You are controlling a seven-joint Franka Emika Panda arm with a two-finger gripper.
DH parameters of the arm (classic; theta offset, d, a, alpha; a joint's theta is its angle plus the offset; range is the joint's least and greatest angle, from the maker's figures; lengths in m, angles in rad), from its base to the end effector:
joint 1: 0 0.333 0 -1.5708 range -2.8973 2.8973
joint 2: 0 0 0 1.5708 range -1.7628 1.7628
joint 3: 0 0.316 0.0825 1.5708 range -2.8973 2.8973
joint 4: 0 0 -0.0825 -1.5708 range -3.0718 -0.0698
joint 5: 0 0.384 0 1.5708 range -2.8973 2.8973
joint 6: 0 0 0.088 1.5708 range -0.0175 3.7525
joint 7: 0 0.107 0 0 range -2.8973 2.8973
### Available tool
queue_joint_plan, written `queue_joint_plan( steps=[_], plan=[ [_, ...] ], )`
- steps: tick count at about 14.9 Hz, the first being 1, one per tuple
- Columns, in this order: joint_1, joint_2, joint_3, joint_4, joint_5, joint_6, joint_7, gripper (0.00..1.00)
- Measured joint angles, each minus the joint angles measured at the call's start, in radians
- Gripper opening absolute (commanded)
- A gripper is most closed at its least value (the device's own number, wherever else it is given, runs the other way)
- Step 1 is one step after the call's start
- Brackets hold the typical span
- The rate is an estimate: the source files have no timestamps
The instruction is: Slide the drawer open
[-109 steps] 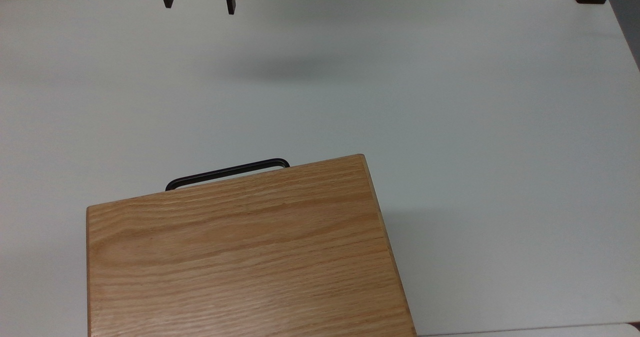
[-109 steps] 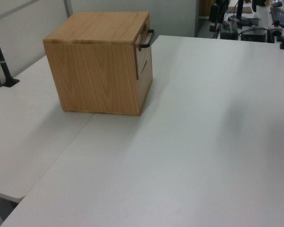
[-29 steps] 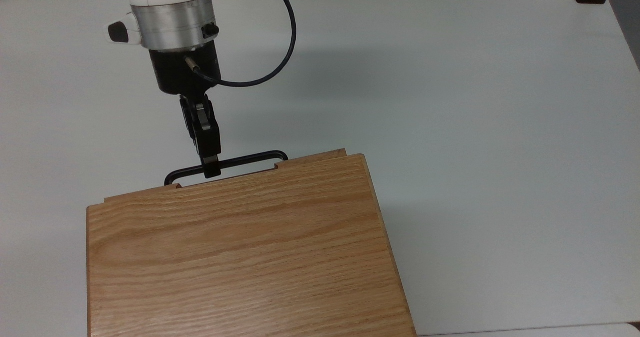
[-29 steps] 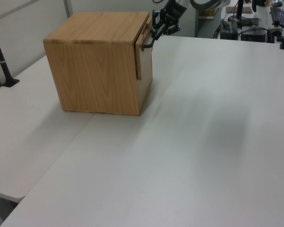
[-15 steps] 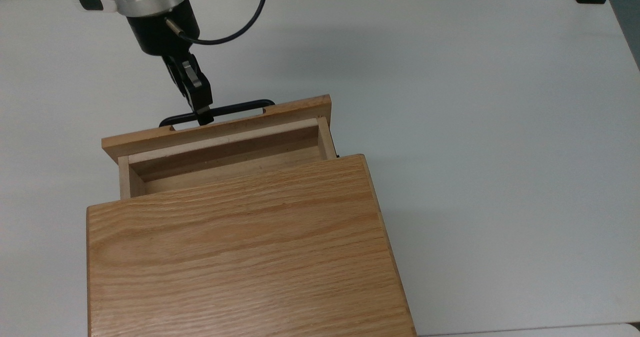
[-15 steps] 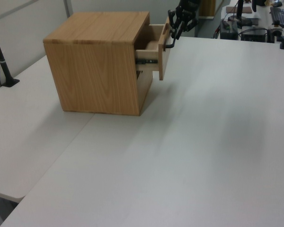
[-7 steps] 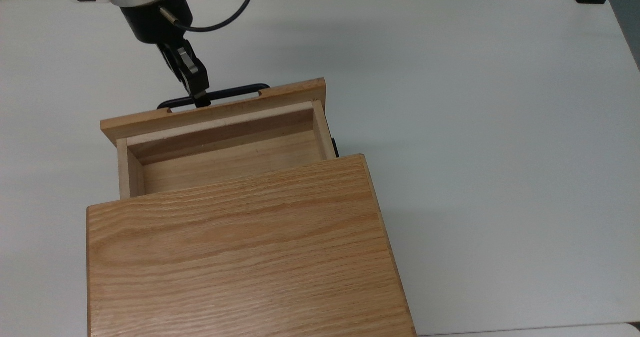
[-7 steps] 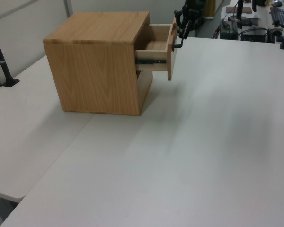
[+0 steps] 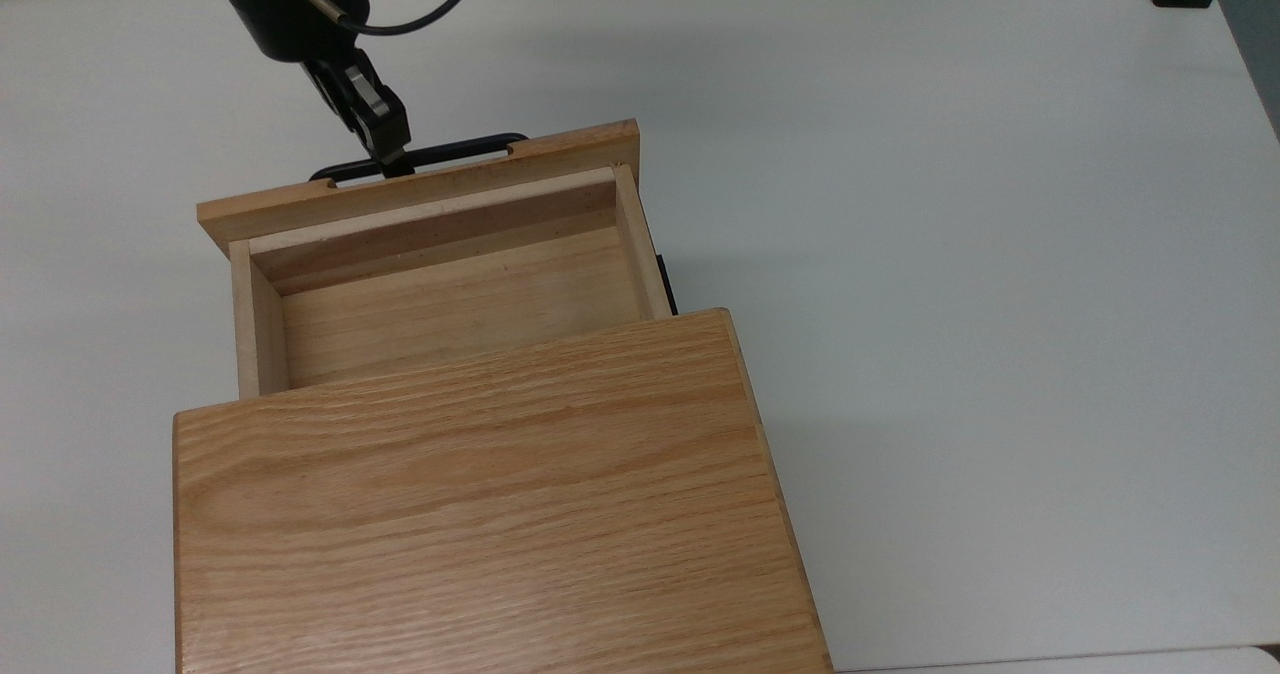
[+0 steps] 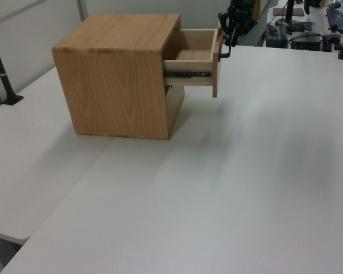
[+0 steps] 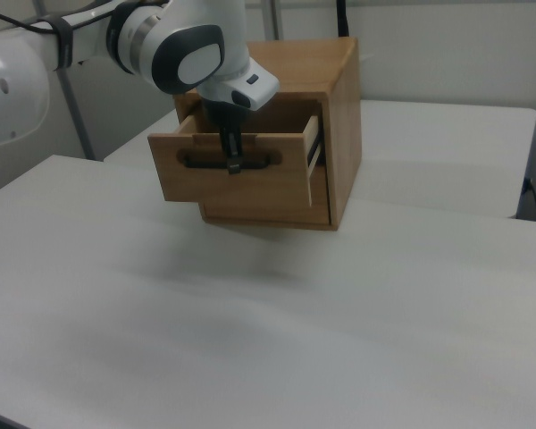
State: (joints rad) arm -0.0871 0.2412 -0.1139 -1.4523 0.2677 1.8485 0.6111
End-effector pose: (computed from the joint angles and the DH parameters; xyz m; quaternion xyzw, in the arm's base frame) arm 0.6429 -0.1011 0.5660 -0.8999 0.4128 -0.0521 0.1309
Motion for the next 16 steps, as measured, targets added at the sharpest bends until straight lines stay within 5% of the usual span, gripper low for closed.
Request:
queue_joint_plan(
  steps=[2, 3, 16],
  plan=[
    [-0.003, -0.002, 0.0, 0.0, 0.0, -0.012, -0.019, 0.86],
    [-0.002, -0.005, 0.001, 0.0, 0.0, -0.021, -0.061, 1.0],
    [-0.006, -0.121, -0.004, 0.0, -0.051, -0.083, -0.139, 1.0]
  ],
)
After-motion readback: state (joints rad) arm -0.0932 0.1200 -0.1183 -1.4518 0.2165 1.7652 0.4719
